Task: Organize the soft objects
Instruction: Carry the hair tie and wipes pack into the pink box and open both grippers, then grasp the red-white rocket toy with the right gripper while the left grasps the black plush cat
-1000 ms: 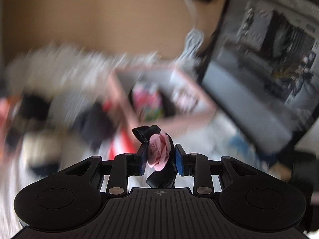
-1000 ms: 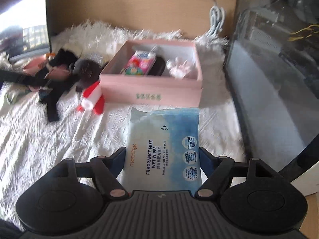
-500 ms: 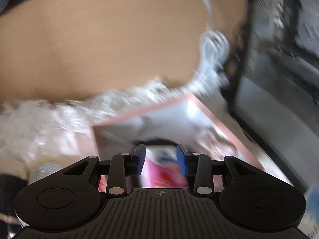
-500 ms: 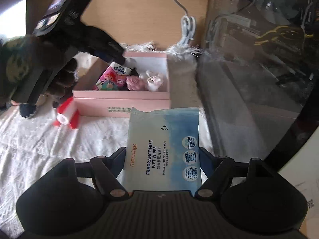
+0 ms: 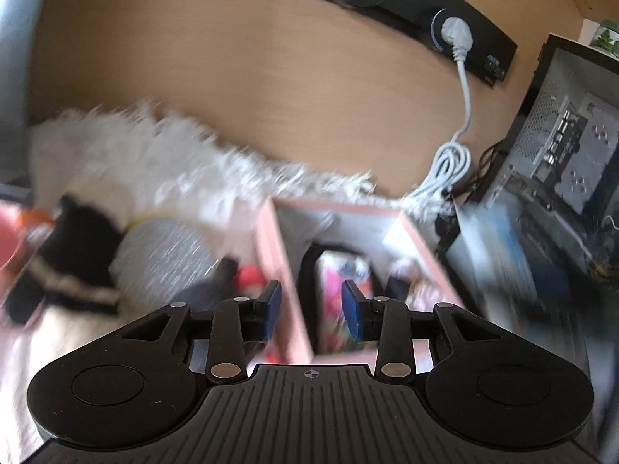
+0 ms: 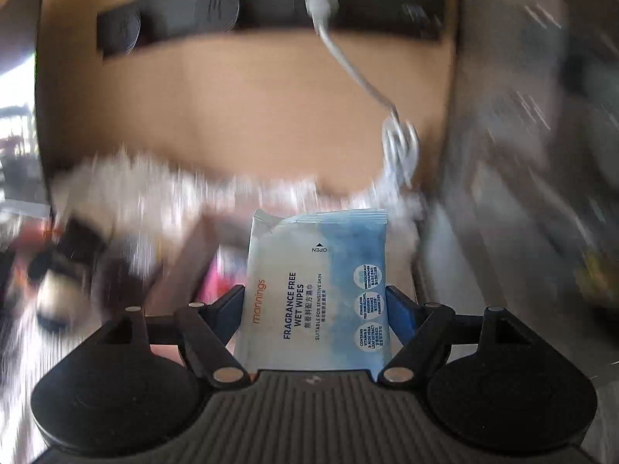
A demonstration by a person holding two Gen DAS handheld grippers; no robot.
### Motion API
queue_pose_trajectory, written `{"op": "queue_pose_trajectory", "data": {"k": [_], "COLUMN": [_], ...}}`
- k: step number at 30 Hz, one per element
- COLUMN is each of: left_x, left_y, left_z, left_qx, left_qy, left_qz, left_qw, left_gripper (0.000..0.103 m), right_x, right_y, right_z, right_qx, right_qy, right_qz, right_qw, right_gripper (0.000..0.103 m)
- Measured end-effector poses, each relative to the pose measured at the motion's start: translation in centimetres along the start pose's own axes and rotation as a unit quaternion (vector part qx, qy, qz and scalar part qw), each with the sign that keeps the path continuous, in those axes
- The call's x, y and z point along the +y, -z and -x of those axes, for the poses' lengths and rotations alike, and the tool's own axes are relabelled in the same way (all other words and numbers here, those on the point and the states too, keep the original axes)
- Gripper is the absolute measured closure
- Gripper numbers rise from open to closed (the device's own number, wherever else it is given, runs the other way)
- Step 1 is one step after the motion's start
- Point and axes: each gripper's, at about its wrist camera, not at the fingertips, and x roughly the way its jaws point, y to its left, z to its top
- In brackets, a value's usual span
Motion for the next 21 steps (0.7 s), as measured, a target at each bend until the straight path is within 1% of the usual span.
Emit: {"op": "queue_pose_trajectory", "data": {"k": [2,4,6,7,10,14,16,17,18,20,21], "left_x": [0.7,1.4,2.3,2.7,4.5,6.6,7.6,8.0,8.5,9.6,9.9], "left_y": [1.3,2.7,4.2,4.8,6.7,8.1,8.7,9.1,9.4,10.2,10.6], "left_z": [1.0,1.7,2.6,3.0,3.9,5.1,6.0,6.5,6.9,7.5,7.8], "left_qx": [0.007,0.021,0.034,0.038,0.059,0.075,0.070,0.066,0.062,0.059,0.061], "left_qy": [-0.012,-0.026,-0.041,-0.047,-0.058,-0.066,-0.066,-0.072,-0.078,-0.072,-0.066], "left_qz": [0.002,-0.002,-0.001,0.002,0.029,0.054,0.056,0.056,0.064,0.089,0.095], "left_qw": [0.9999,0.9995,0.9986,0.9982,0.9961,0.9935,0.9938,0.9936,0.9929,0.9917,0.9914], "left_gripper": [0.065,0.065,0.065,0.065,0.065,0.065,0.065,0.065,0.065,0.065,0.065], "right_x": [0.0,0.4,0.8,1.0,1.9,4.5,6.3,7.2,8.1,10.5,11.7], "right_y": [-2.8,-4.1,-3.8,-3.2,-0.4,2.1,2.8,3.3,3.8,4.3,4.5], "right_z": [-2.6,-5.6,-7.7,-8.0,-7.1,-4.4,-3.0,-2.4,-1.9,-1.9,-2.1], "right_qx": [-0.022,-0.030,-0.020,-0.013,0.001,-0.002,0.001,-0.004,-0.006,0.014,0.024], "right_qy": [-0.009,-0.006,0.001,-0.005,-0.023,-0.031,-0.052,-0.068,-0.079,-0.100,-0.105], "right_qz": [-0.005,-0.004,-0.013,-0.017,-0.024,-0.007,0.006,0.015,0.026,0.059,0.074], "right_qw": [1.000,1.000,1.000,1.000,0.999,1.000,0.999,0.998,0.997,0.993,0.991], "right_gripper": [0.019,0.019,0.019,0.019,0.019,0.019,0.019,0.020,0.025,0.035,0.036]}}
